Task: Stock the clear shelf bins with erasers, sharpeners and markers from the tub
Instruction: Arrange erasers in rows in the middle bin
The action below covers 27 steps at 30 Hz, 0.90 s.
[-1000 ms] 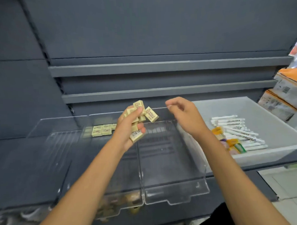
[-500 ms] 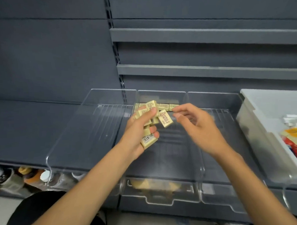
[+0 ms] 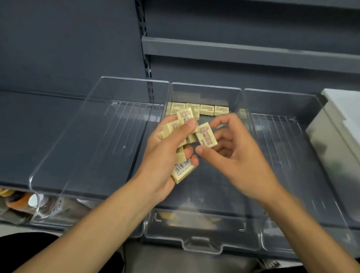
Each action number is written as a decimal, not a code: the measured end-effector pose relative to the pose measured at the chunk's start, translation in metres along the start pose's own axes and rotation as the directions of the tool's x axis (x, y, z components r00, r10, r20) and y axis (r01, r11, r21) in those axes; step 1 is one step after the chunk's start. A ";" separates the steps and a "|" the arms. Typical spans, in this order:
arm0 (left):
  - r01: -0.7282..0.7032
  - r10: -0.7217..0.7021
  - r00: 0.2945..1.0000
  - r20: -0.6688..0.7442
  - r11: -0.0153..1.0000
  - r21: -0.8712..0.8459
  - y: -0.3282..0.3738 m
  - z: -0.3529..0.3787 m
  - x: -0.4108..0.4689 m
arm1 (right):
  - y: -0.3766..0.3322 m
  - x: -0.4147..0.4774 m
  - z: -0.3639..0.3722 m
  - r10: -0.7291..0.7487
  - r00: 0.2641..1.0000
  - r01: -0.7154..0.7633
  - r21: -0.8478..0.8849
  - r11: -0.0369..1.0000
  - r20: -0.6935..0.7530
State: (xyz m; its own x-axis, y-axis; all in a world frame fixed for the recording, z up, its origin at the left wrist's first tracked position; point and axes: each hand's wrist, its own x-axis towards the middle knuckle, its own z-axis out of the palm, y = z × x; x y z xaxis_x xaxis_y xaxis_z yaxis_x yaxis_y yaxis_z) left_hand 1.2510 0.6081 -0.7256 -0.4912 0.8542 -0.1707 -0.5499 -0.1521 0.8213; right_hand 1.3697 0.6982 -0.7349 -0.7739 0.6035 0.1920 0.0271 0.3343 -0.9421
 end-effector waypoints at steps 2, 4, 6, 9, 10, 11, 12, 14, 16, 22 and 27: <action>0.009 -0.009 1.000 0.007 1.000 -0.002 -0.001 0.000 -0.001 | 0.002 -0.001 0.000 -0.016 1.000 0.015 -0.033 0.999 -0.024; 0.022 -0.022 1.000 0.000 1.000 0.004 -0.002 0.000 -0.001 | 0.003 -0.002 -0.002 -0.030 0.998 0.024 -0.110 0.994 -0.052; 0.024 -0.023 1.000 -0.010 0.999 0.035 -0.004 0.000 0.000 | 0.004 0.000 -0.005 -0.047 0.995 0.031 -0.182 0.983 -0.084; 0.032 -0.030 0.999 -0.030 0.997 0.069 -0.006 0.002 0.003 | 0.007 0.002 -0.013 -0.135 0.982 0.082 -0.350 0.933 -0.132; 0.040 -0.038 0.998 -0.044 0.997 0.067 -0.005 0.002 0.004 | 0.008 0.002 -0.016 -0.171 0.975 0.098 -0.408 0.908 -0.144; 0.051 -0.048 0.997 -0.058 0.997 0.059 -0.005 0.002 0.005 | 0.010 0.003 -0.020 -0.191 0.969 0.103 -0.449 0.887 -0.155; 0.062 -0.059 0.996 -0.068 0.997 0.049 -0.004 0.002 0.006 | 0.012 0.003 -0.023 -0.199 0.966 0.098 -0.479 0.872 -0.165; 0.077 -0.075 0.994 -0.081 0.997 0.027 -0.003 0.003 0.008 | 0.014 0.004 -0.027 -0.209 0.962 0.089 -0.526 0.846 -0.174; 0.094 -0.094 0.991 -0.099 0.996 -0.004 -0.001 0.006 0.012 | 0.015 0.004 -0.028 -0.222 0.958 0.089 -0.546 0.833 -0.183; 0.194 -0.208 0.968 -0.138 0.975 -0.107 0.003 0.008 0.020 | 0.017 -0.005 -0.026 -0.246 0.939 0.095 -0.507 0.856 -0.240; 0.258 -0.268 0.956 -0.120 0.961 -0.096 0.000 0.005 0.018 | 0.022 -0.007 -0.032 -0.236 0.951 0.080 -0.577 0.813 -0.201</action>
State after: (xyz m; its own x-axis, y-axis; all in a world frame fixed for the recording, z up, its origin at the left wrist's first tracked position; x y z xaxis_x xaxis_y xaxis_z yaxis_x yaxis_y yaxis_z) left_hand 1.2458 0.6262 -0.7260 -0.4034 0.7973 -0.4490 -0.7198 0.0264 0.6936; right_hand 1.3961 0.7248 -0.7485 -0.6153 0.6401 0.4600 0.3250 0.7377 -0.5918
